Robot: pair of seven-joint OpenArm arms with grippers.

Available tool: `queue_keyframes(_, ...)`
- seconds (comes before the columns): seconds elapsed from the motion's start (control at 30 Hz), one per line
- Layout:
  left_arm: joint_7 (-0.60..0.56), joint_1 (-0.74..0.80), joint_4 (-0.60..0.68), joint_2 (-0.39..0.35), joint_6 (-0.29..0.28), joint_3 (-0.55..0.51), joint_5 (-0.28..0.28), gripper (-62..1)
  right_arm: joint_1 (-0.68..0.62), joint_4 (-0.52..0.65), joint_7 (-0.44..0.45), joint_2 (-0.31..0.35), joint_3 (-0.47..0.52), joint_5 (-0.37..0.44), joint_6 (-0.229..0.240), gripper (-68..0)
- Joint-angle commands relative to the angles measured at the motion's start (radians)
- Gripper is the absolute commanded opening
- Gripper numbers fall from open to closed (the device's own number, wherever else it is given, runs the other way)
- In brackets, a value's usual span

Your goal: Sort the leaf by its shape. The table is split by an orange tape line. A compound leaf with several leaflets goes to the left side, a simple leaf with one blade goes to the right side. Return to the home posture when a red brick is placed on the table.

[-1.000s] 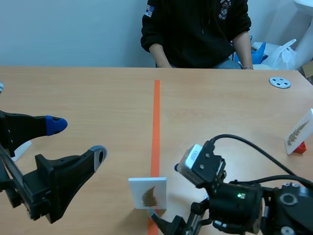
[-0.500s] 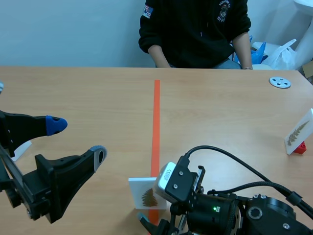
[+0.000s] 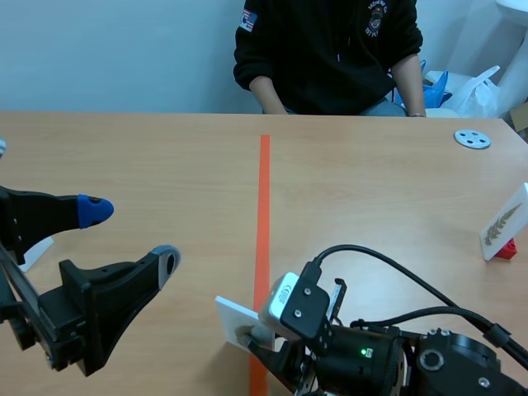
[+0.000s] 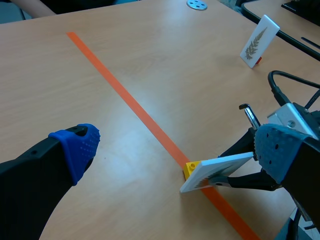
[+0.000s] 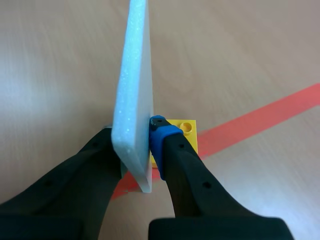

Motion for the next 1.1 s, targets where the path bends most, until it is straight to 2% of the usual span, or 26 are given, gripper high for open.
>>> queue_keyframes(0.0,-0.022,-0.008,0.003,0.000,-0.002,-0.002,-0.006,1.4,0.011,0.045,0.022,0.016,0.010,0.013,-0.003,-66.0)
queue_keyframes(0.17,-0.022,-0.008,0.003,0.000,-0.002,-0.002,-0.006,1.4,-0.018,0.138,0.023,0.035,0.058,0.013,-0.003,-66.0)
queue_keyframes(0.43,-0.023,-0.009,0.003,0.014,-0.001,-0.002,-0.006,1.4,-0.131,0.313,0.013,0.068,0.249,0.051,0.013,-66.0)
queue_keyframes(0.73,-0.022,-0.009,0.003,0.019,-0.002,-0.002,-0.006,1.4,-0.225,0.396,-0.040,0.063,0.520,0.243,0.086,-66.0)
queue_keyframes(0.93,-0.022,-0.014,0.003,0.019,-0.002,-0.002,-0.006,1.4,-0.241,0.396,-0.117,0.059,0.690,0.366,0.087,-66.0)
queue_keyframes(1.07,-0.022,-0.014,0.003,0.019,-0.002,-0.002,-0.006,1.4,-0.240,0.396,-0.177,0.027,0.784,0.414,0.078,-66.0)
